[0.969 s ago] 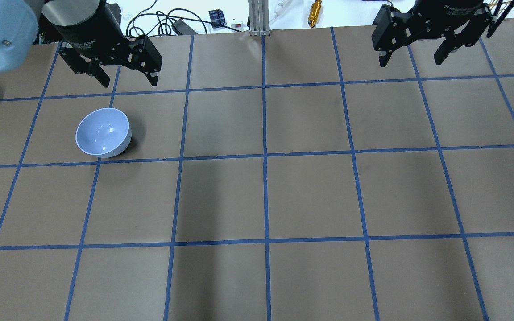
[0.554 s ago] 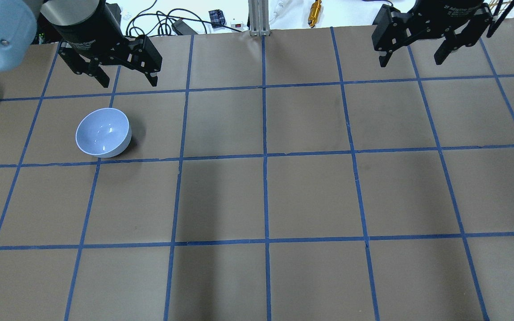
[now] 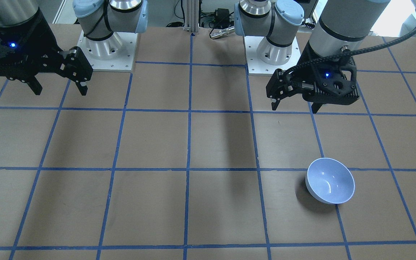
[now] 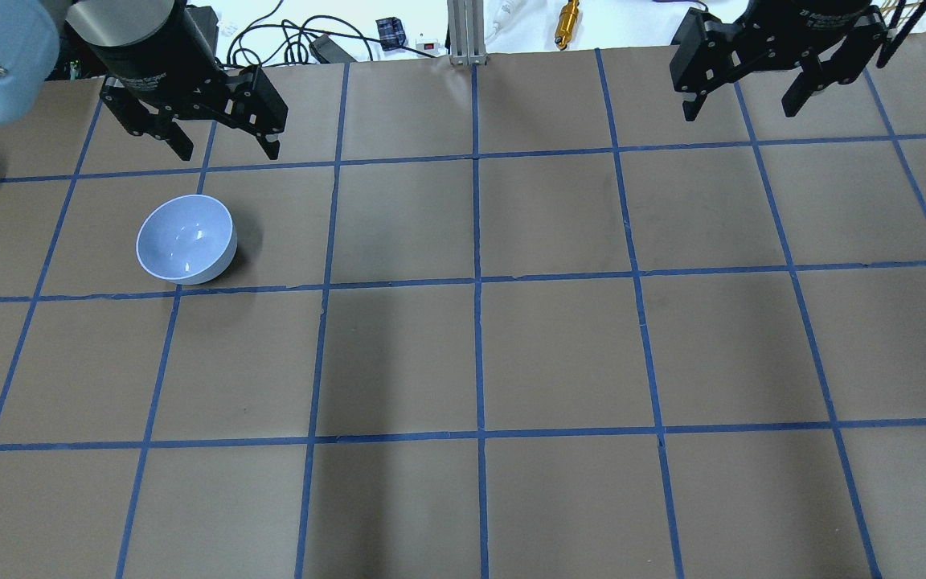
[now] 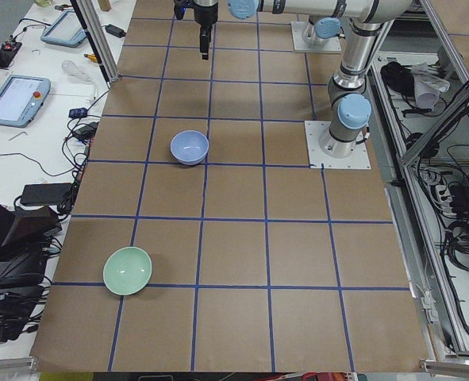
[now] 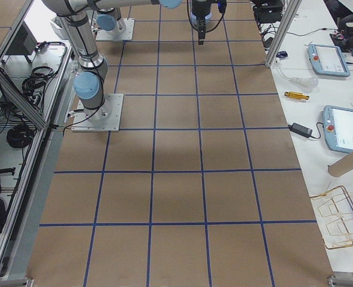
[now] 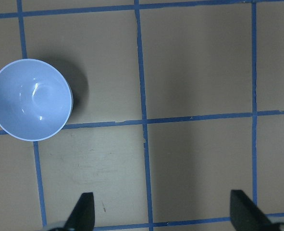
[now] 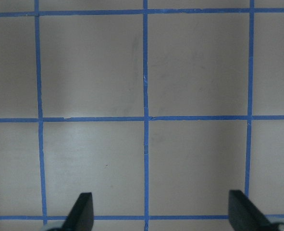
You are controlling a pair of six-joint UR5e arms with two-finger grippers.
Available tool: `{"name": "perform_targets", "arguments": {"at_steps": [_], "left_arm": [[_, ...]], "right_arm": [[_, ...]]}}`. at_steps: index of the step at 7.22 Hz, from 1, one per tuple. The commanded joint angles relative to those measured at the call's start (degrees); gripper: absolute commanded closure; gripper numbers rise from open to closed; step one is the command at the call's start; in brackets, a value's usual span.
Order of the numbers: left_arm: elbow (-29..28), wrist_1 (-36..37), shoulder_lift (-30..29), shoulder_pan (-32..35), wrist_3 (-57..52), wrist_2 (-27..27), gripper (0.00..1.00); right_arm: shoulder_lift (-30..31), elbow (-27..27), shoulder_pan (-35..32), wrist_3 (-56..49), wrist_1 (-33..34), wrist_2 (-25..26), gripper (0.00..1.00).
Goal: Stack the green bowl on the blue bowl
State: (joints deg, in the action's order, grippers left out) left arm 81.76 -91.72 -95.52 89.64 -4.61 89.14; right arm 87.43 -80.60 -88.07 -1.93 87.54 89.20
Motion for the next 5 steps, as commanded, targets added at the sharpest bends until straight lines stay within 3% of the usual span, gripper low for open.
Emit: {"name": "perform_targets", "arguments": {"at_steps": [1, 5], "left_arm": [[-7.7, -12.0, -2.3, -2.6, -7.5, 1.0, 0.0], [-12.3, -14.3, -6.3, -22.4, -39.9, 6.1, 0.0]], "right_arm": [[0.0, 0.0, 0.0, 0.0, 0.0, 0.0, 0.0], [-0.1, 0.0, 0.0, -0.1, 0.0, 0.0, 0.0]]}}
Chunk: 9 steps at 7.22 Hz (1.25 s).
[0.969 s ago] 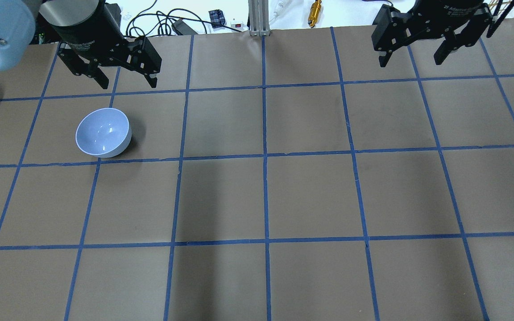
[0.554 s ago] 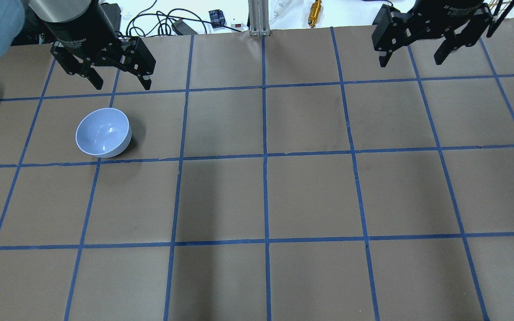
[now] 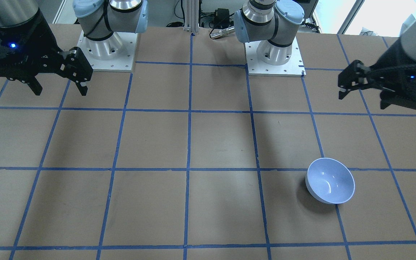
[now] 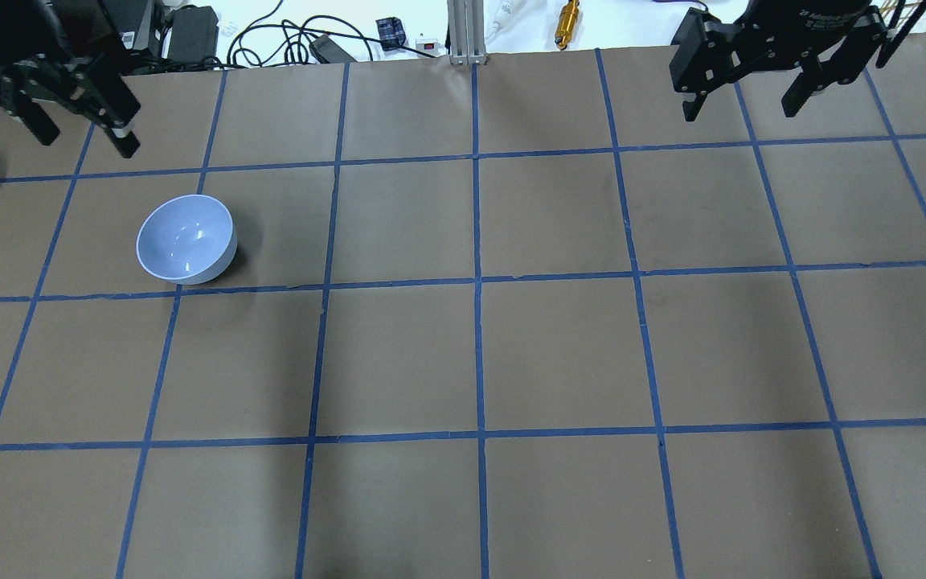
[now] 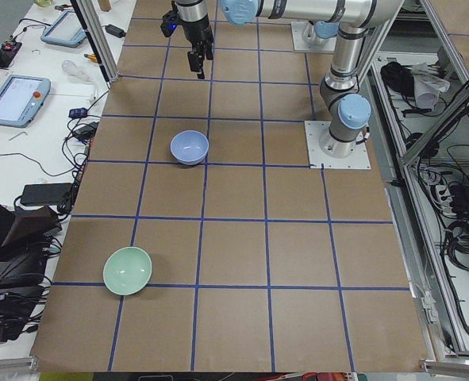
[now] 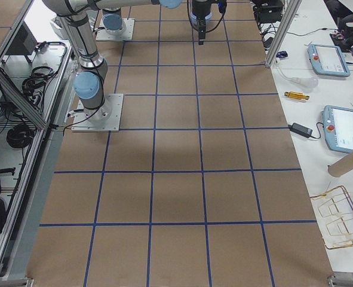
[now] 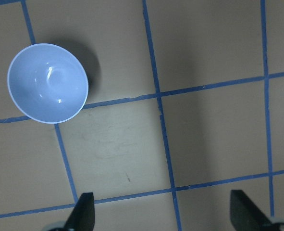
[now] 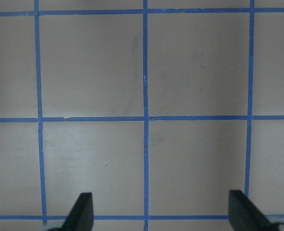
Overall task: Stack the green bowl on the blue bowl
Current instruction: 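Move the left gripper outward toward the mint-green bowl at the table edge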
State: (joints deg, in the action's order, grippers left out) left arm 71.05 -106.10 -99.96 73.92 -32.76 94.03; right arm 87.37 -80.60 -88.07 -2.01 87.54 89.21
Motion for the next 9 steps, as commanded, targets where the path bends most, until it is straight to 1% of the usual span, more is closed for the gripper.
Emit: {"name": "perform_targets", "arguments": {"at_steps": [1, 2, 3, 4, 5, 6, 7, 8, 9], "left_arm": [[-4.3, 0.5, -5.1, -10.9, -19.9, 1.9, 0.0], [-6.9, 2.3, -8.1, -12.8, -25.7, 2.6, 0.0], [-8.6, 6.2, -11.5, -14.7, -35.2, 6.7, 0.0], [-9.5, 12.2, -14.7, -18.3, -44.3, 7.5, 0.0], [-10.1, 21.3, -19.2, -22.3, -54.7, 7.0, 0.0], [-11.7, 23.6, -23.0, -25.0, -59.0, 5.2, 0.0], [-14.9, 24.3, -26.1, -25.7, -67.8, 4.6, 0.0], [-18.9, 24.4, -29.9, -26.0, -74.9, 4.6, 0.0], [-23.6, 25.0, -34.8, -27.2, -84.7, 4.2, 0.0]], "right_arm": [[0.1, 0.0, 0.0, 0.0, 0.0, 0.0, 0.0], [0.0, 0.0, 0.0, 0.0, 0.0, 0.0, 0.0], [0.0, 0.0, 0.0, 0.0, 0.0, 0.0, 0.0], [0.0, 0.0, 0.0, 0.0, 0.0, 0.0, 0.0], [0.0, 0.0, 0.0, 0.0, 0.0, 0.0, 0.0], [0.1, 0.0, 0.0, 0.0, 0.0, 0.1, 0.0], [0.1, 0.0, 0.0, 0.0, 0.0, 0.1, 0.0], [0.1, 0.0, 0.0, 0.0, 0.0, 0.0, 0.0], [0.1, 0.0, 0.0, 0.0, 0.0, 0.0, 0.0]]}}
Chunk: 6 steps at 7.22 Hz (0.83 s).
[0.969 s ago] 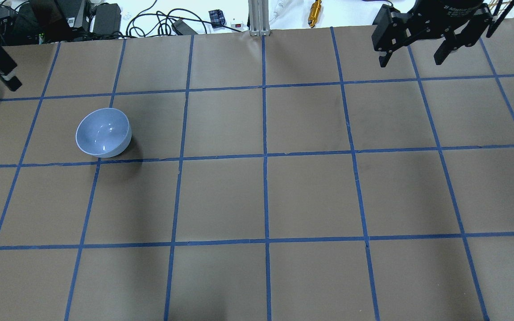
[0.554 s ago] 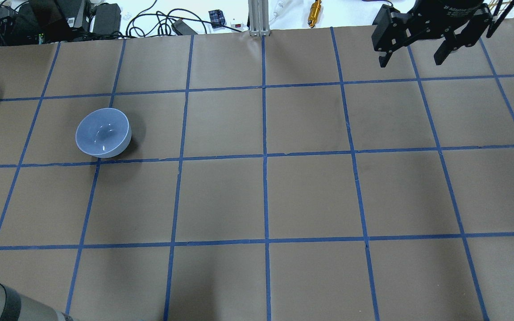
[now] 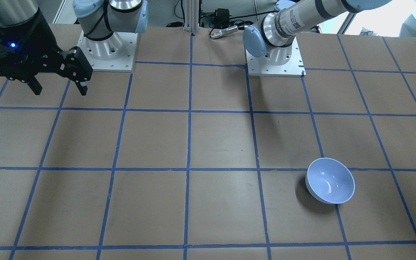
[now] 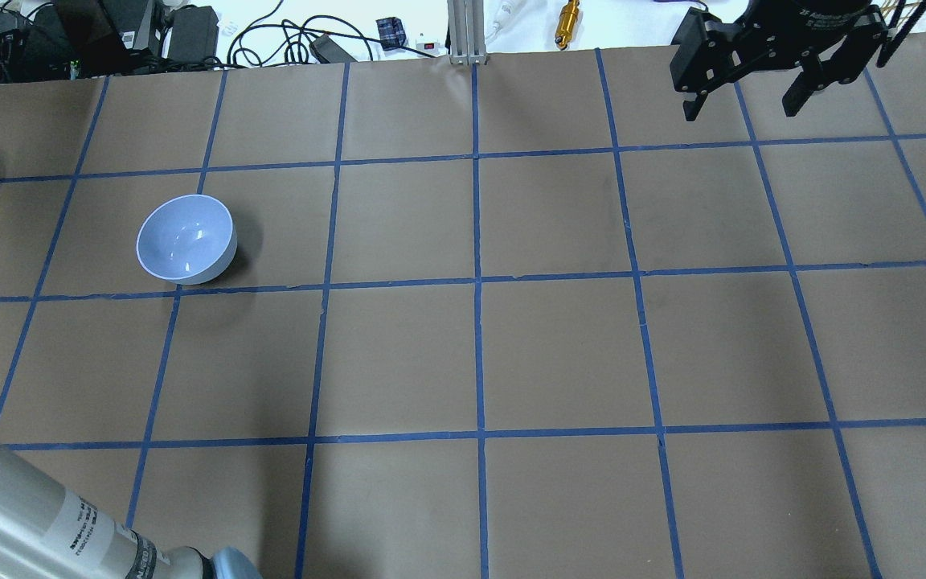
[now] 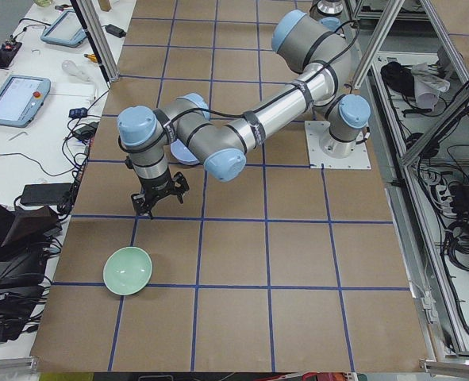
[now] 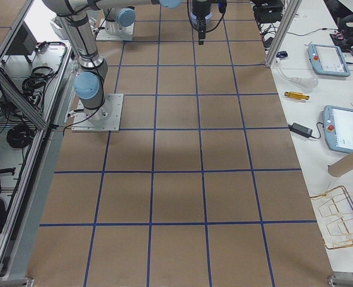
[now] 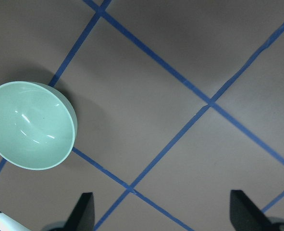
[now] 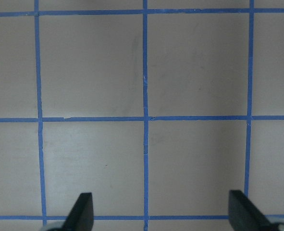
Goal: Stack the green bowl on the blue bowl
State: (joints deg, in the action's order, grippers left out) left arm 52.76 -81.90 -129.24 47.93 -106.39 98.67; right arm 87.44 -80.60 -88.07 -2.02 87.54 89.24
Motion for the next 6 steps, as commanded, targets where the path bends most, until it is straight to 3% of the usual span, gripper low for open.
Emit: {"name": "perform_targets", "arguments": {"at_steps": [1, 3, 6], "left_arm": [[-9.6, 1.8, -9.8, -2.3, -17.8, -3.1, 0.0], [-13.8, 1.7, -16.1, -4.6, -24.8, -6.0, 0.0], [-15.1, 1.7, -20.0, -6.6, -28.8, -11.7, 0.0]], "right_arm": [[0.0, 0.0, 0.0, 0.0, 0.0, 0.0, 0.0], [-0.1, 0.0, 0.0, 0.0, 0.0, 0.0, 0.0], [0.0, 0.0, 0.0, 0.0, 0.0, 0.0, 0.0]]}}
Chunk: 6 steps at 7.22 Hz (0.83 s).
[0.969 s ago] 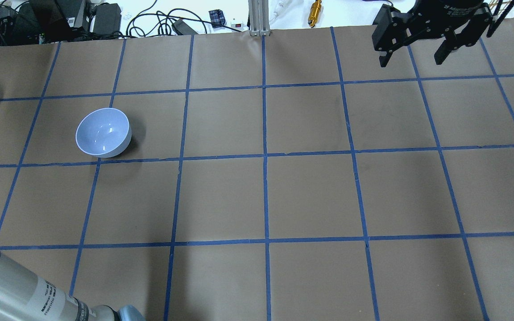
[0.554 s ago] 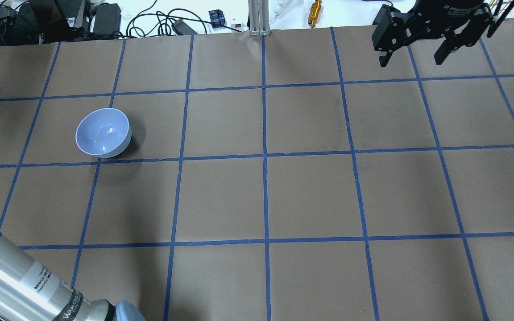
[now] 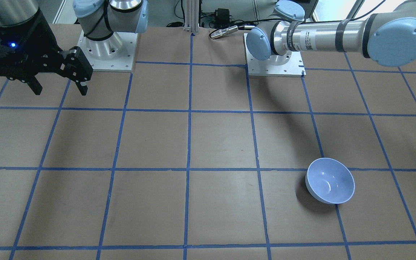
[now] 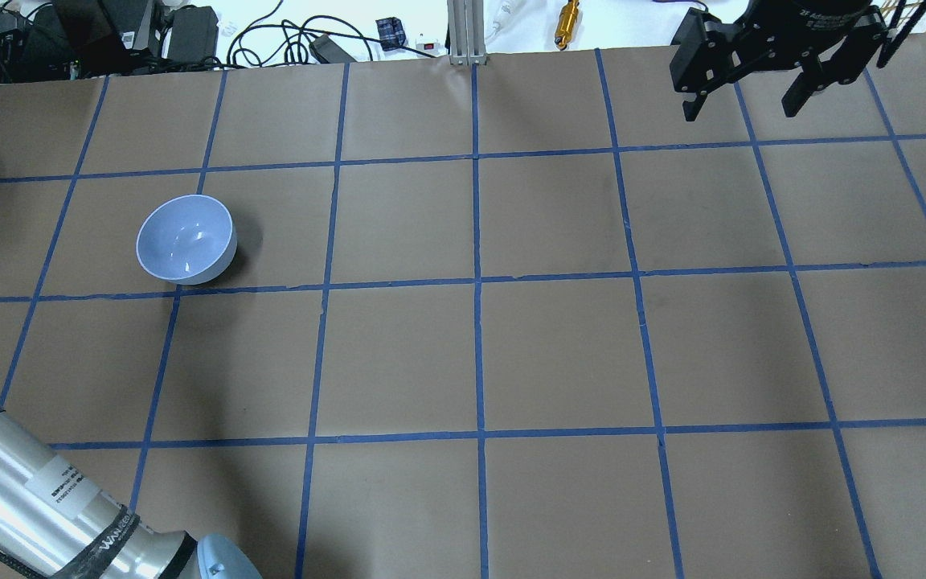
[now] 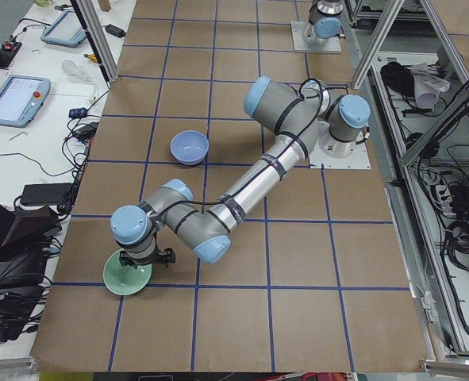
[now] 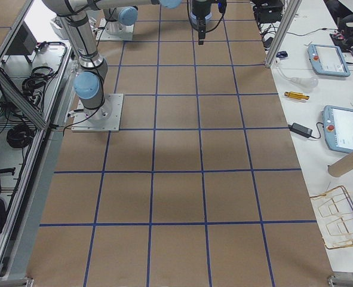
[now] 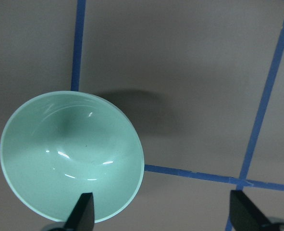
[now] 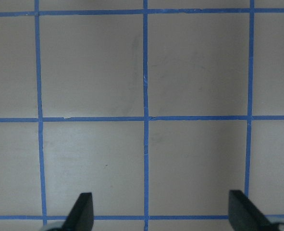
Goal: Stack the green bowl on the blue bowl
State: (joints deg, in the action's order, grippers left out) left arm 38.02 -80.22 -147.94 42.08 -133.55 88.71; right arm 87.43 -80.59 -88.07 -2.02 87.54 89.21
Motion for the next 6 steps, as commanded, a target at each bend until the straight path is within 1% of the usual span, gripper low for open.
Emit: {"name": "perform_targets", "arguments": {"at_steps": [1, 4, 5, 6], "left_arm": [[-0.3, 0.0, -2.2, -0.9, -2.0, -2.0, 0.0], [-0.4, 0.8, -4.1, -1.3, -2.2, -2.8, 0.0], [-0.4, 1.9, -4.5, -1.3, -2.2, -2.8, 0.06], [-0.5, 2.3, -4.6, -1.3, -2.2, -2.8, 0.14]], "right_arm": [[0.0, 0.0, 0.0, 0.0, 0.0, 0.0, 0.0], [0.0, 0.0, 0.0, 0.0, 0.0, 0.0, 0.0], [-0.1, 0.0, 0.0, 0.0, 0.0, 0.0, 0.0], [0.0, 0.0, 0.0, 0.0, 0.0, 0.0, 0.0]]}}
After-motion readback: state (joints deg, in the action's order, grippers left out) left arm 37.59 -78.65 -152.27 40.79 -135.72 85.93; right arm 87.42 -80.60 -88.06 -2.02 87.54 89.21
